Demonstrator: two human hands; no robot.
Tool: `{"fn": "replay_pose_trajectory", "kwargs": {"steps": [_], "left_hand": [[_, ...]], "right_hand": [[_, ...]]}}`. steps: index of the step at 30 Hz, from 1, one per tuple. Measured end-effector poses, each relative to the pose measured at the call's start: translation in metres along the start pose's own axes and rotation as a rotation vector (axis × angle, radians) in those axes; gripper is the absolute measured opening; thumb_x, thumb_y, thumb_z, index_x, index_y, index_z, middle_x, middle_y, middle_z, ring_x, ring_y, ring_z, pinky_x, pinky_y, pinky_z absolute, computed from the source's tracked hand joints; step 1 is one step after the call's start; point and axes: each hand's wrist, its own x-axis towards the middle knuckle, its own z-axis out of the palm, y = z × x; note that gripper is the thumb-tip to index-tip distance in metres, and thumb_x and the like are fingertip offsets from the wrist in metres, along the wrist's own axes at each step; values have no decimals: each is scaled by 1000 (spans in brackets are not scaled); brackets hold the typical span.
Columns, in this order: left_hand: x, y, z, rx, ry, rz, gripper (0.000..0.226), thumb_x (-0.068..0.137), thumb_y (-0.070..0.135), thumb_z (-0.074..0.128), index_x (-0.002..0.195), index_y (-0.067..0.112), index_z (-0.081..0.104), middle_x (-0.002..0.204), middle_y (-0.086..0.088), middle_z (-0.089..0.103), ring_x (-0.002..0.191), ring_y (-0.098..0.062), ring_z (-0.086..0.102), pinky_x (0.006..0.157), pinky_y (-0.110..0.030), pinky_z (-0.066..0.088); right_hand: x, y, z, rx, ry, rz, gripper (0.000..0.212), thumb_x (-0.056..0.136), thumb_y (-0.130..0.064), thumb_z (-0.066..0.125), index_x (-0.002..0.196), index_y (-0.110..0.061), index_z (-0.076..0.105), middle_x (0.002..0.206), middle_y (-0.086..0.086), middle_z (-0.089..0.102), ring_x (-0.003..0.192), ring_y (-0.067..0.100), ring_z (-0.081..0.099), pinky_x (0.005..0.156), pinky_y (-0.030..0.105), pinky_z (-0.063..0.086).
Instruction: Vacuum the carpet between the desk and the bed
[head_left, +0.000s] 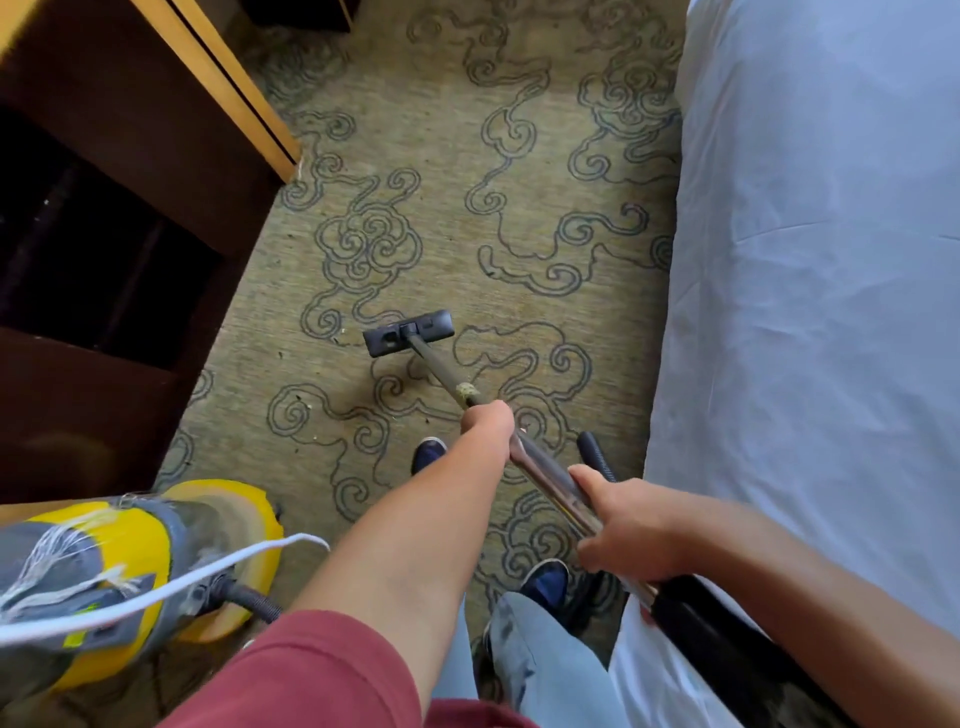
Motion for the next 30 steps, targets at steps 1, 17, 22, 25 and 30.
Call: {"fn": "replay_pose_trajectory", "kwargs": {"steps": [1, 17, 22, 25, 30], "left_hand": [[4, -4, 1, 8, 4, -13, 46, 104, 20, 45, 145, 1, 49, 143, -17, 58, 118, -28, 64, 103, -40, 54], [136, 104, -67, 47, 80, 66, 43, 102, 31, 55, 131, -1, 57, 100, -21, 70, 81, -31, 69, 93, -43, 56], [178, 177, -109, -2, 108, 42, 29, 100, 35, 56, 111, 8, 56, 100, -16, 64, 79, -26, 64, 83, -39, 56], [194, 196, -123, 8, 121, -5, 44, 98, 37, 57, 127, 4, 58, 124, -15, 68, 110, -33, 69, 101, -49, 53], [206, 209, -128, -1, 122, -67, 44, 97, 38, 58, 129, 7, 59, 126, -15, 69, 107, -31, 70, 102, -48, 54]], "right_hand": [[3, 1, 3, -2, 2, 4, 87, 83, -35, 62, 156, -26, 16, 107, 6, 59, 91, 26, 60, 82, 35, 52], [128, -111, -39, 6, 88, -64, 75, 83, -26, 59, 150, -21, 24, 89, 7, 51, 85, 32, 55, 78, 38, 51], [171, -171, -83, -16, 93, -98, 71, 84, -23, 59, 147, -24, 26, 79, 1, 46, 83, 32, 54, 75, 38, 48], [180, -190, -106, -58, 55, -86, 73, 85, -26, 59, 149, -27, 25, 83, 3, 51, 84, 32, 55, 82, 39, 54], [205, -214, -124, -99, -12, -56, 69, 86, -30, 58, 147, -25, 26, 79, 2, 50, 79, 30, 56, 79, 39, 54]]}}
